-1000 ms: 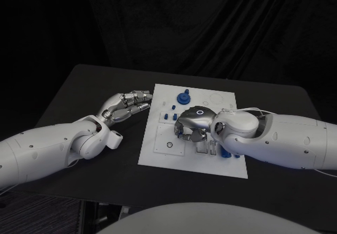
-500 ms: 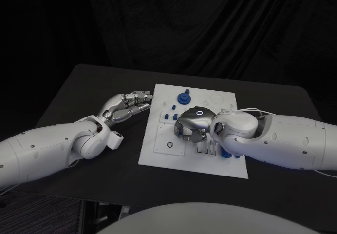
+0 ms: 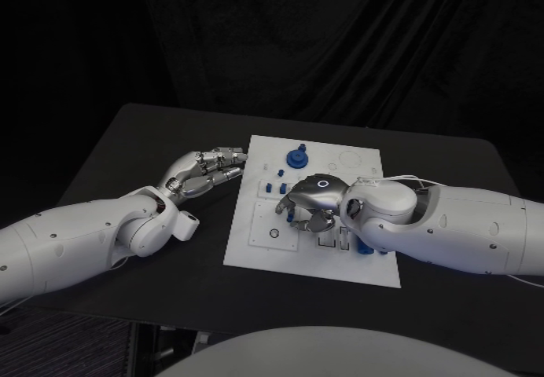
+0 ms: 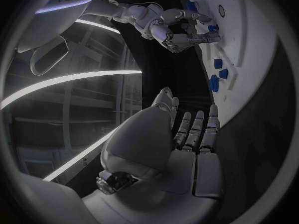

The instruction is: Assemble the parts on the task board

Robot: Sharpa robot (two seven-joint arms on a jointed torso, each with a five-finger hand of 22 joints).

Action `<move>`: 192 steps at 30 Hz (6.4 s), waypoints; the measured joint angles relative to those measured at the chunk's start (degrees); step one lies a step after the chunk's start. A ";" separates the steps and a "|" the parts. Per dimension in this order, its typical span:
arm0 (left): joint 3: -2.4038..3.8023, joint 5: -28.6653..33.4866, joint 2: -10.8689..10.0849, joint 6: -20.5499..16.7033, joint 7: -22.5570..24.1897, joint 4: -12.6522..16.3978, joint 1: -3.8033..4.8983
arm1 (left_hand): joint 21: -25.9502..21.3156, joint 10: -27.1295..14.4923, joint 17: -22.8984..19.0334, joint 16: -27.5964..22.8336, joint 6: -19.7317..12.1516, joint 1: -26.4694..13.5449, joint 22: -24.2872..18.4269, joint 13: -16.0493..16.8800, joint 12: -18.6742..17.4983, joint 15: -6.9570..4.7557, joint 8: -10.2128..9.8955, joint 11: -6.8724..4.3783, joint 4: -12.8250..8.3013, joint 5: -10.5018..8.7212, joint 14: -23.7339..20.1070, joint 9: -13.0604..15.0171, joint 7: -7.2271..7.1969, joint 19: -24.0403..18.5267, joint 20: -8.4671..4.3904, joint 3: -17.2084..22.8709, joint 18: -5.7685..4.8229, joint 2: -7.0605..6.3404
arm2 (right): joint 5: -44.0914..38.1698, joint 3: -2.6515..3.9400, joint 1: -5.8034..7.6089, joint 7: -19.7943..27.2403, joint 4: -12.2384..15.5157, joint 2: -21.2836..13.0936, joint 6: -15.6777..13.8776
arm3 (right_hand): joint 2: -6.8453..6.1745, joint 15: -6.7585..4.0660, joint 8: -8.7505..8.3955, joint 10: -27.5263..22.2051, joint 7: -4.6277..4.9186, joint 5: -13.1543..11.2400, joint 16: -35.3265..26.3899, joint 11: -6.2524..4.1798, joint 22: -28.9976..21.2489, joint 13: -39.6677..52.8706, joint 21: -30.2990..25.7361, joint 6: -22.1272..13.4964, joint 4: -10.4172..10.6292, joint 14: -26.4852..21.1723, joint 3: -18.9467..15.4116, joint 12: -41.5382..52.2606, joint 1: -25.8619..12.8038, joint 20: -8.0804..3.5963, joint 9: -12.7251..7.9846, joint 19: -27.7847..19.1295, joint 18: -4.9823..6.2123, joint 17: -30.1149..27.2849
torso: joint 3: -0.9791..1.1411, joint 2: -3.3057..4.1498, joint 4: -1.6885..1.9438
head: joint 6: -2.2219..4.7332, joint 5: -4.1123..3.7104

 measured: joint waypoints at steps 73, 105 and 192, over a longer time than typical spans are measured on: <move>0.00 0.01 -0.09 0.66 0.01 0.08 -0.82 | 0.23 0.00 -0.35 0.43 -0.20 -0.55 -0.08 0.03 0.00 0.20 0.00 0.00 0.00 0.00 0.21 -0.09 0.20 0.41 0.00 0.00 -0.87 1.00 | 6.39 -0.18 3.77 -4.74 0.70 -14.28 -0.87 | 0.56 0.72 0.52 -2.64 3.13 0.49 4.18 0.34 0.02 -3.12 3.05 3.95 7.34 1.25 -8.14 7.32 5.38 0.65 -4.59 1.70 0.00 1.59 | -0.01 0.05 -0.10 | 0.00 -0.66; 0.00 0.02 0.05 1.22 0.01 -0.26 -1.30 | 0.23 0.13 -0.57 0.66 -0.20 -0.55 -0.17 0.07 0.00 0.41 0.00 0.54 0.00 0.00 0.00 -0.14 0.20 0.41 0.00 0.00 -0.87 1.00 | 6.34 -0.18 3.21 -3.02 -0.64 -12.87 -3.05 | 0.55 -0.88 5.72 8.64 1.17 0.48 5.51 -2.11 0.01 -4.01 5.46 15.11 4.71 2.84 -2.67 4.83 5.34 -0.58 -0.31 2.94 0.00 2.72 | -0.04 -0.04 -0.09 | 0.00 -0.21; 0.00 0.03 0.64 2.91 0.03 -0.82 -1.51 | -2.24 -0.46 -7.27 -8.71 -0.40 -1.20 -14.21 -0.32 -6.48 -5.15 0.00 -3.32 -3.01 0.00 -11.50 -0.26 1.65 -9.99 -4.94 0.63 -0.87 0.30 | -7.70 -0.04 0.35 0.15 5.48 1.38 -1.68 | 1.07 -1.86 7.83 11.95 0.72 -0.03 6.21 -3.03 0.02 -4.72 6.88 17.32 2.32 3.49 -1.74 1.77 5.32 -1.81 0.54 3.33 -0.91 3.57 | -0.05 0.05 -0.02 | 0.00 1.99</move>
